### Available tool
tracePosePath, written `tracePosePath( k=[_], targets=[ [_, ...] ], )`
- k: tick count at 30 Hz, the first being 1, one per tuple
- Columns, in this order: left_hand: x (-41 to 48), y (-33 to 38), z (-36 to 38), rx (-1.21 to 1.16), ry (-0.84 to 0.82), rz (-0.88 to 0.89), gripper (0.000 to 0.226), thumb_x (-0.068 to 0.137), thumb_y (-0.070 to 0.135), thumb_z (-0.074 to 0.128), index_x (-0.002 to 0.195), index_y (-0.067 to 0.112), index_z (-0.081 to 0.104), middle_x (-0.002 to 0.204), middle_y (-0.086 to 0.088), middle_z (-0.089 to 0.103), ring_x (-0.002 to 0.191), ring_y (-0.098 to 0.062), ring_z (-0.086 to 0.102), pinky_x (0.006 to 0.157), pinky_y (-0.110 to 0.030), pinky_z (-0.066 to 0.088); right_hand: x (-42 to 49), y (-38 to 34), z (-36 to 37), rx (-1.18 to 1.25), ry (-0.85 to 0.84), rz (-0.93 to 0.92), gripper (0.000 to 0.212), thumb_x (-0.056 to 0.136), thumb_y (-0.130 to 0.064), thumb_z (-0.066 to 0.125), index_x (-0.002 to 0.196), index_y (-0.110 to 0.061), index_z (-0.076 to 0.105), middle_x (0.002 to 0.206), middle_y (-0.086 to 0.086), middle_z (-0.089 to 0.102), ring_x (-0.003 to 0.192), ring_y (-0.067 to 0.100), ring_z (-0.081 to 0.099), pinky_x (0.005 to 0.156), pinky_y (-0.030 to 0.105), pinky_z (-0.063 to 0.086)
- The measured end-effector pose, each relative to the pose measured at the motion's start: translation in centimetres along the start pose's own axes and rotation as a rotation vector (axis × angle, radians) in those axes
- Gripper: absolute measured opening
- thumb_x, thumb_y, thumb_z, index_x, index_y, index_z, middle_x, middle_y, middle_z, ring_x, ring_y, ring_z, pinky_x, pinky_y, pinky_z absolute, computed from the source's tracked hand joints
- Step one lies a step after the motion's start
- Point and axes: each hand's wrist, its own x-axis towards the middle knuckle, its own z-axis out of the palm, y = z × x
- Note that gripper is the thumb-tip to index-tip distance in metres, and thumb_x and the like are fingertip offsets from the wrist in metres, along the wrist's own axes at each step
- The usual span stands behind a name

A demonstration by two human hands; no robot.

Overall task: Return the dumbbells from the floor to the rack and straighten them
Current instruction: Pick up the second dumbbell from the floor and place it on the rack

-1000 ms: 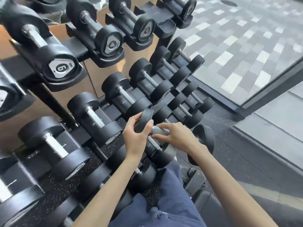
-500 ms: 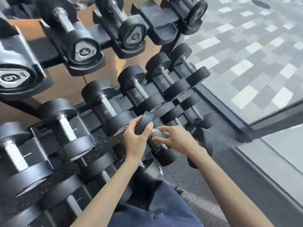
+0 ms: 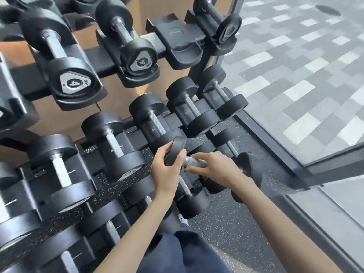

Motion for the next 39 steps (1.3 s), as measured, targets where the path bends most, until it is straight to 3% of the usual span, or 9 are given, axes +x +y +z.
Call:
tracePosePath(
  k=[8, 13, 17, 21, 24, 29, 32, 35, 39],
  targets=[
    [1.3, 1.1, 1.3, 0.001, -0.016, 0.003, 0.054, 0.066, 0.05, 0.064, 0.11, 0.02, 0.064, 0.11, 0.002, 0.067, 0.109, -0.017, 0.058, 0.099, -0.044, 0.044, 1.1, 0.6, -1.8, -0.007, 0.019, -0.007, 0.049, 0.071, -0.072, 0.055, 0.11, -0.043, 0.057, 0.093, 0.0, 0.067, 0.093, 0.024, 0.06, 0.076, 0.035, 0.049],
    [1.6, 0.4, 0.9, -0.014, -0.047, -0.014, 0.056, 0.064, 0.05, 0.064, 0.11, 0.017, 0.064, 0.109, 0.0, 0.067, 0.108, -0.017, 0.059, 0.099, -0.043, 0.044, 1.3, 0.4, -0.9, -0.013, 0.005, 0.018, 0.053, 0.07, -0.073, 0.055, 0.114, -0.045, 0.056, 0.101, -0.001, 0.067, 0.1, 0.023, 0.059, 0.076, 0.035, 0.046],
    [2.5, -0.3, 0.6, -0.009, -0.082, 0.004, 0.04, 0.07, 0.04, 0.069, 0.105, 0.02, 0.065, 0.106, 0.005, 0.067, 0.104, -0.008, 0.059, 0.098, -0.033, 0.045, 1.6, 0.4, 0.1, -0.001, 0.012, 0.055, 0.055, 0.068, -0.075, 0.053, 0.114, -0.046, 0.055, 0.104, -0.003, 0.067, 0.102, 0.023, 0.058, 0.08, 0.036, 0.047],
    [2.9, -0.8, 1.2, 0.0, -0.097, -0.007, 0.026, 0.079, 0.021, 0.072, 0.103, 0.025, 0.063, 0.104, 0.005, 0.067, 0.102, -0.005, 0.059, 0.096, -0.028, 0.045, 1.8, 1.2, 0.1, 0.042, -0.011, 0.068, 0.06, 0.061, -0.082, 0.046, 0.11, -0.048, 0.055, 0.085, -0.006, 0.065, 0.09, 0.021, 0.06, 0.076, 0.037, 0.051],
    [2.9, -1.1, 2.5, 0.018, -0.111, -0.012, 0.026, 0.08, 0.021, 0.071, 0.105, 0.022, 0.064, 0.106, 0.006, 0.067, 0.104, -0.003, 0.058, 0.096, -0.024, 0.043, 2.0, 2.3, -0.3, 0.033, -0.026, 0.054, 0.059, 0.064, -0.081, 0.046, 0.11, -0.046, 0.055, 0.095, -0.006, 0.068, 0.095, 0.021, 0.059, 0.079, 0.039, 0.05],
    [3.4, -0.9, 6.3, 0.042, -0.114, 0.042, 0.03, 0.079, 0.017, 0.072, 0.093, 0.041, 0.058, 0.101, 0.02, 0.063, 0.095, 0.017, 0.053, 0.083, -0.002, 0.035, 2.8, 5.7, -1.9, 0.036, -0.028, 0.061, 0.048, 0.07, -0.075, 0.052, 0.109, -0.046, 0.055, 0.091, -0.004, 0.067, 0.092, 0.02, 0.06, 0.076, 0.036, 0.05],
    [3.4, -0.9, 9.7, 0.055, -0.113, 0.055, 0.029, 0.08, 0.017, 0.071, 0.096, 0.038, 0.059, 0.104, 0.014, 0.065, 0.1, 0.011, 0.055, 0.089, -0.008, 0.039, 3.1, 8.8, -3.6, 0.051, -0.03, 0.06, 0.047, 0.071, -0.072, 0.054, 0.11, -0.045, 0.056, 0.09, -0.003, 0.066, 0.091, 0.019, 0.06, 0.076, 0.035, 0.049],
    [2.9, -1.2, 14.4, 0.051, -0.099, 0.03, 0.027, 0.079, 0.021, 0.07, 0.104, 0.027, 0.063, 0.109, 0.008, 0.066, 0.106, -0.002, 0.058, 0.094, -0.021, 0.042, 3.2, 13.0, -5.8, 0.04, -0.035, 0.044, 0.047, 0.073, -0.071, 0.055, 0.111, -0.045, 0.057, 0.072, -0.01, 0.058, 0.088, 0.018, 0.06, 0.073, 0.033, 0.047],
    [1.6, -1.0, 22.1, 0.045, -0.094, 0.065, 0.027, 0.079, 0.025, 0.072, 0.105, 0.026, 0.063, 0.107, 0.009, 0.066, 0.102, 0.004, 0.057, 0.089, -0.012, 0.042, 3.1, 20.0, -9.4, 0.023, -0.011, 0.028, 0.05, 0.072, -0.071, 0.055, 0.115, -0.045, 0.056, 0.077, -0.01, 0.063, 0.089, 0.017, 0.062, 0.066, 0.03, 0.043]
  ],
)
